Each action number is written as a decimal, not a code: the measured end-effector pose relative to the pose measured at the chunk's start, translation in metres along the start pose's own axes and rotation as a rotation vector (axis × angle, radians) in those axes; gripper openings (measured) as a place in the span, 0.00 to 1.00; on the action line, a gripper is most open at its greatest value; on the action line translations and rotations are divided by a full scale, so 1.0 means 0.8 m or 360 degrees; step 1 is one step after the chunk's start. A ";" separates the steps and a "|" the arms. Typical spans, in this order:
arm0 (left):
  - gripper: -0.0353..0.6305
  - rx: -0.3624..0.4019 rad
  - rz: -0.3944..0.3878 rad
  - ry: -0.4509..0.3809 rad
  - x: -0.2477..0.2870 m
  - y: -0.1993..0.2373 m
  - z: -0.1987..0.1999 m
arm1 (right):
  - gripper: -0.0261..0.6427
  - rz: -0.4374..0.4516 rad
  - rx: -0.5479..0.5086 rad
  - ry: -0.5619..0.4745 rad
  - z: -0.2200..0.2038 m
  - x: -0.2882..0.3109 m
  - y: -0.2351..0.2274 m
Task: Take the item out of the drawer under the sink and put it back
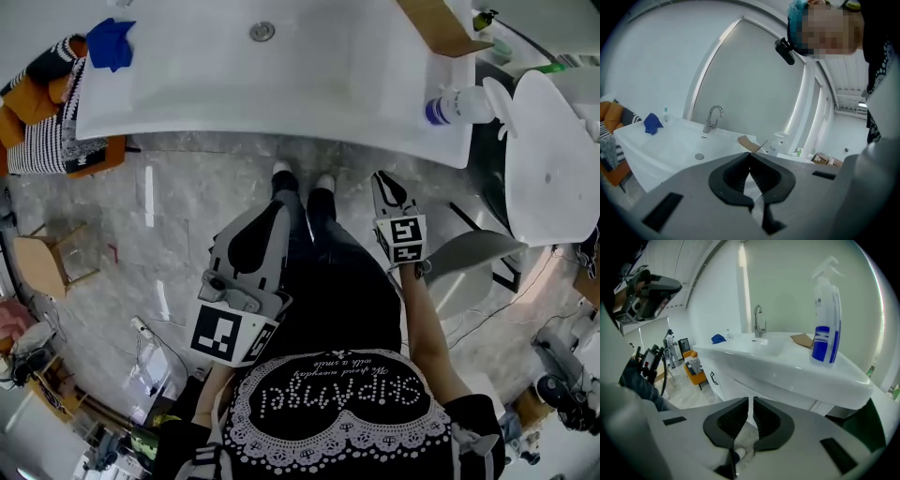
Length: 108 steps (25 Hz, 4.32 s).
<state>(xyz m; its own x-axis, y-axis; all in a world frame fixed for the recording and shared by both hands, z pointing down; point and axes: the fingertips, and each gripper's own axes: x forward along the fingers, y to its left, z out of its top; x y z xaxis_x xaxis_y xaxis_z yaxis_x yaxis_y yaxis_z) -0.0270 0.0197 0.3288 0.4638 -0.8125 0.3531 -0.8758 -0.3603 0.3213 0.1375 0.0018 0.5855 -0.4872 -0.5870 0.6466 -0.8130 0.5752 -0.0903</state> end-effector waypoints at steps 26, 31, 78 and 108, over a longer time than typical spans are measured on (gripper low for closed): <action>0.06 -0.0370 0.0186 0.0089 -0.029 0.049 -0.065 | 0.24 -0.0146 0.0242 0.0325 -0.111 0.188 -0.044; 0.06 -0.0380 0.0188 0.0108 -0.036 0.056 -0.070 | 0.24 -0.0158 0.0258 0.0298 -0.110 0.213 -0.042; 0.06 -0.0420 0.0086 0.0197 -0.031 0.059 -0.088 | 0.29 -0.0448 0.0605 0.0087 -0.103 0.251 -0.060; 0.06 -0.0430 0.0077 0.0189 -0.022 0.069 -0.072 | 0.24 -0.0445 0.0636 0.0151 -0.113 0.245 -0.060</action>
<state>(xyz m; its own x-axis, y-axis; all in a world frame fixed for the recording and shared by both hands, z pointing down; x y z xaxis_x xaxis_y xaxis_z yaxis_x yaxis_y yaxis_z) -0.0761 0.0403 0.3910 0.4485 -0.7608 0.4691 -0.8375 -0.1744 0.5179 0.1098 -0.0898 0.7852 -0.2169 -0.6224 0.7521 -0.9761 0.1287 -0.1751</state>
